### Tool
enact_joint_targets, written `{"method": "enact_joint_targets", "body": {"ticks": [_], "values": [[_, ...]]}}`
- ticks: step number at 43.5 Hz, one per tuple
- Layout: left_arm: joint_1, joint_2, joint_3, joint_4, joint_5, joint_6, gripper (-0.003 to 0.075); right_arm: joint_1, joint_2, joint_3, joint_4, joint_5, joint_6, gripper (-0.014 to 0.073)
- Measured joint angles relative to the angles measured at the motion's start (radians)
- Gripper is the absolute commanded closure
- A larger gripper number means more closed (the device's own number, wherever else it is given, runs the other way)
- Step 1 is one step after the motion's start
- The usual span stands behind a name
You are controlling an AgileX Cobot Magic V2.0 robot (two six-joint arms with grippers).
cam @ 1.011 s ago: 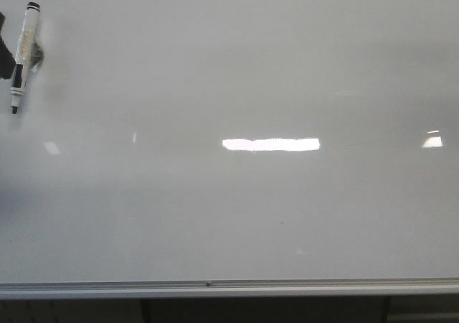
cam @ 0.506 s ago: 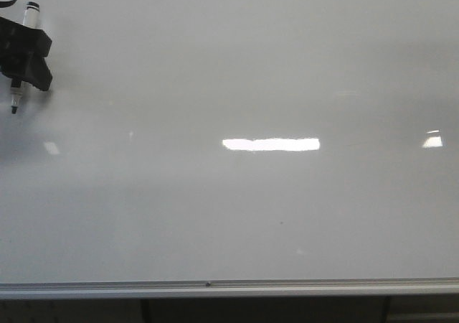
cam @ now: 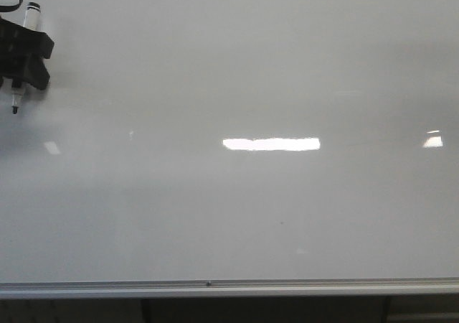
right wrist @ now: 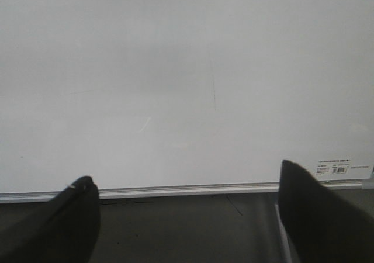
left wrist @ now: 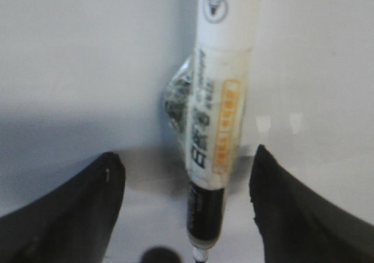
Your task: Write number 1 on whiteboard
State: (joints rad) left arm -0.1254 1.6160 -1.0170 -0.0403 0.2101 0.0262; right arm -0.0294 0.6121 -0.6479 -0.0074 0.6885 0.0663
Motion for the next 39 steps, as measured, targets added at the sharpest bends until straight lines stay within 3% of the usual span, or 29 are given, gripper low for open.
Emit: {"method": "enact_joint_targets", "body": {"ticks": [21,34,39], "values": [[0.004,0.009,-0.004,0.006,0.003,0.000,0.0736,0.000,0.000,0.000,0.000,0.000,0.000,-0.0050],[0.002,-0.099,-0.004,0.000,0.119,0.003,0.0741,0.000,0.000,0.000,0.000,0.000,0.000,-0.0050],[-0.003,-0.183,-0.018,0.000,0.255,0.056,0.0741,0.000,0.000,0.000,0.000,0.000,0.000,-0.0050]]}}
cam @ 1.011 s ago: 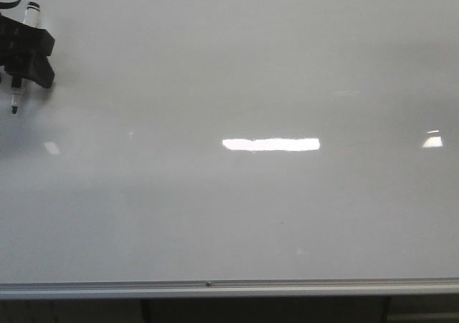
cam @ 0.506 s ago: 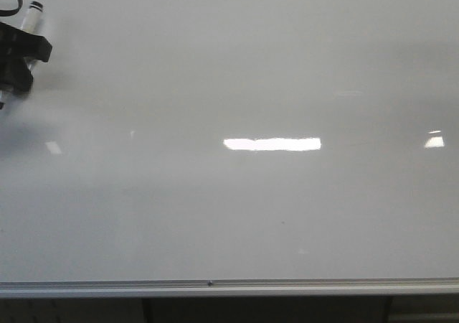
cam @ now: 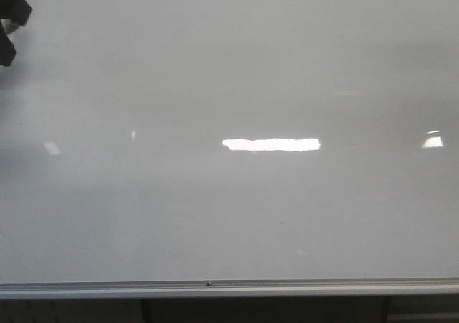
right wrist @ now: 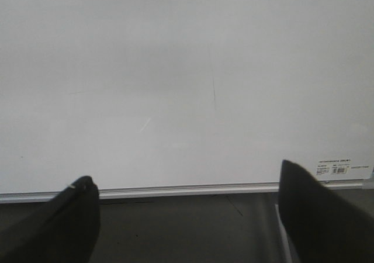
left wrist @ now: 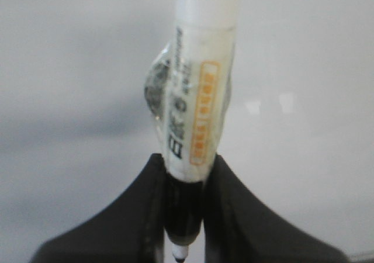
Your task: Write number 1 on whiteboard
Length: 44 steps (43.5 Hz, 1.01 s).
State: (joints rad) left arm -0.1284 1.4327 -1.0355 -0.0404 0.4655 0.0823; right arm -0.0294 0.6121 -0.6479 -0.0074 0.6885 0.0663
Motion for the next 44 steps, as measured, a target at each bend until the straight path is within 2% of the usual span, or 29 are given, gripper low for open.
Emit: {"method": "enact_joint_targets", "body": {"ticks": [7,18,26,31,37,44], "values": [[-0.046,-0.106,-0.077,0.000,0.292,0.103,0.0741,0.000,0.000,0.000,0.000,0.000,0.000,-0.0050],[-0.255,-0.185,-0.186,0.000,0.603,0.261,0.0741,0.000,0.000,0.000,0.000,0.000,0.000,-0.0050],[-0.453,-0.185,-0.198,-0.004,0.743,0.340,0.0741,0.000,0.000,0.000,0.000,0.000,0.000,-0.0050],[-0.546,-0.179,-0.198,-0.006,0.775,0.352,0.0741,0.000,0.000,0.000,0.000,0.000,0.000,-0.0050],[-0.613,-0.163,-0.198,-0.007,0.784,0.357,0.0741,0.000,0.000,0.000,0.000,0.000,0.000,-0.0050],[-0.636,-0.152,-0.198,-0.007,0.784,0.357,0.0741,0.000,0.000,-0.003,0.007,0.000,-0.002,-0.0050]]}}
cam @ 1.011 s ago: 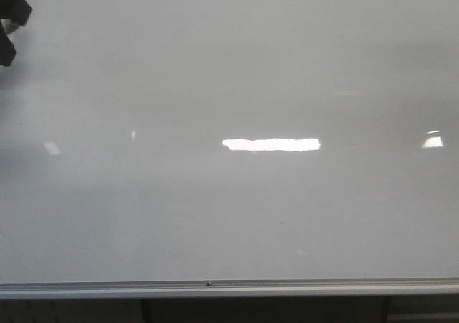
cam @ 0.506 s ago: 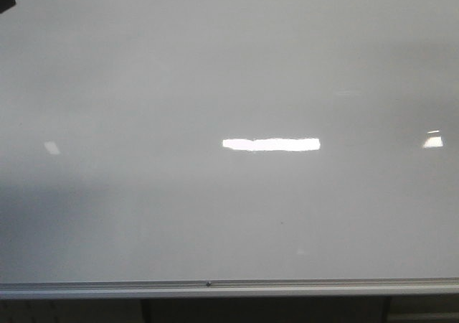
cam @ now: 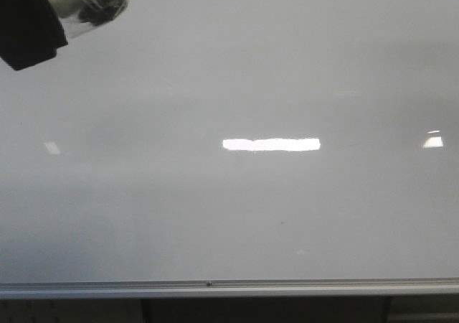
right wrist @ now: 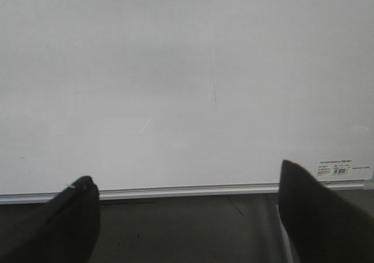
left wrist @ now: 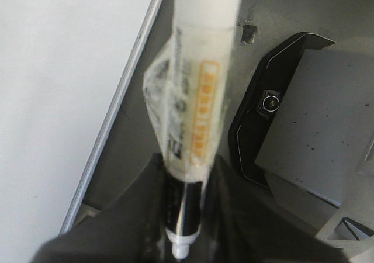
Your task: Write number 1 on whiteboard
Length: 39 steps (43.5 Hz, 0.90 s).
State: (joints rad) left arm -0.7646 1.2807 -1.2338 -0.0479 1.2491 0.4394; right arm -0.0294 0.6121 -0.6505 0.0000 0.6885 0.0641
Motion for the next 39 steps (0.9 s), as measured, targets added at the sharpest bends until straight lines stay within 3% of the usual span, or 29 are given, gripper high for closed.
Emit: {"method": "enact_joint_targets", "body": {"ticks": [7,16,23,39], "values": [[0.000,0.002,0.000,0.002,0.000,0.000,0.0741,0.036,0.040,-0.064,0.108,0.064,-0.124,-0.0050],[0.000,0.002,0.000,0.002,0.000,0.065,0.0741,0.193,0.201,-0.192,0.335,0.199,-0.498,-0.0049],[0.000,0.002,0.000,0.002,-0.005,0.126,0.0741,0.347,0.335,-0.294,0.408,0.267,-0.734,-0.0049],[0.000,0.002,0.000,0.002,-0.052,0.162,0.0741,0.675,0.600,-0.555,0.420,0.282,-0.891,-0.0049]]}}
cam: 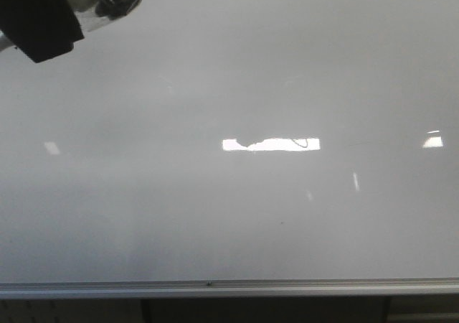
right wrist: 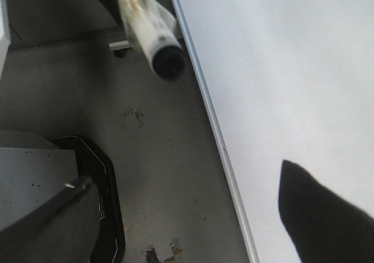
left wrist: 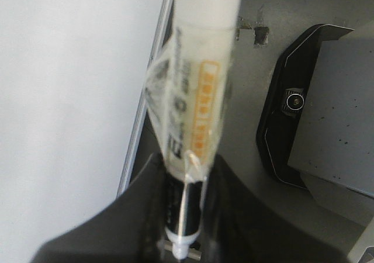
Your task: Write number 1 on whiteboard
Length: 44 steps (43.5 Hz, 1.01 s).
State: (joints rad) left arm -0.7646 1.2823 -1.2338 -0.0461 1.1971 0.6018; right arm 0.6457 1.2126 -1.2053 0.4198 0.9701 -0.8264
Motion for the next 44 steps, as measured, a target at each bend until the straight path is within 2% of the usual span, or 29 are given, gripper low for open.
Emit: {"method": "enact_joint_targets", "body": {"ticks": [10,18,21,27,32,44], "values": [[0.000,0.000,0.000,0.000,-0.002,0.002,0.0741,0.100,0.144,-0.135,0.002,-0.002,-0.041,-0.0049],[0.000,0.000,0.000,0.000,-0.005,0.002,0.0741,0.134,0.212,-0.176,0.007,-0.005,-0.058,-0.0024],[0.000,0.000,0.000,0.001,-0.005,0.002,0.0741,0.136,0.221,-0.178,0.007,-0.008,-0.060,0.0033],[0.000,0.000,0.000,0.001,-0.005,0.002,0.0741,0.136,0.223,-0.178,0.009,-0.010,-0.061,0.0224],[0.000,0.000,0.000,0.001,-0.007,0.002,0.0741,0.136,0.223,-0.179,0.018,-0.010,-0.061,0.0335],[-0.002,0.000,0.000,0.006,-0.005,0.017,0.0741,0.136,0.223,-0.179,0.022,-0.007,-0.065,0.0495]]}}
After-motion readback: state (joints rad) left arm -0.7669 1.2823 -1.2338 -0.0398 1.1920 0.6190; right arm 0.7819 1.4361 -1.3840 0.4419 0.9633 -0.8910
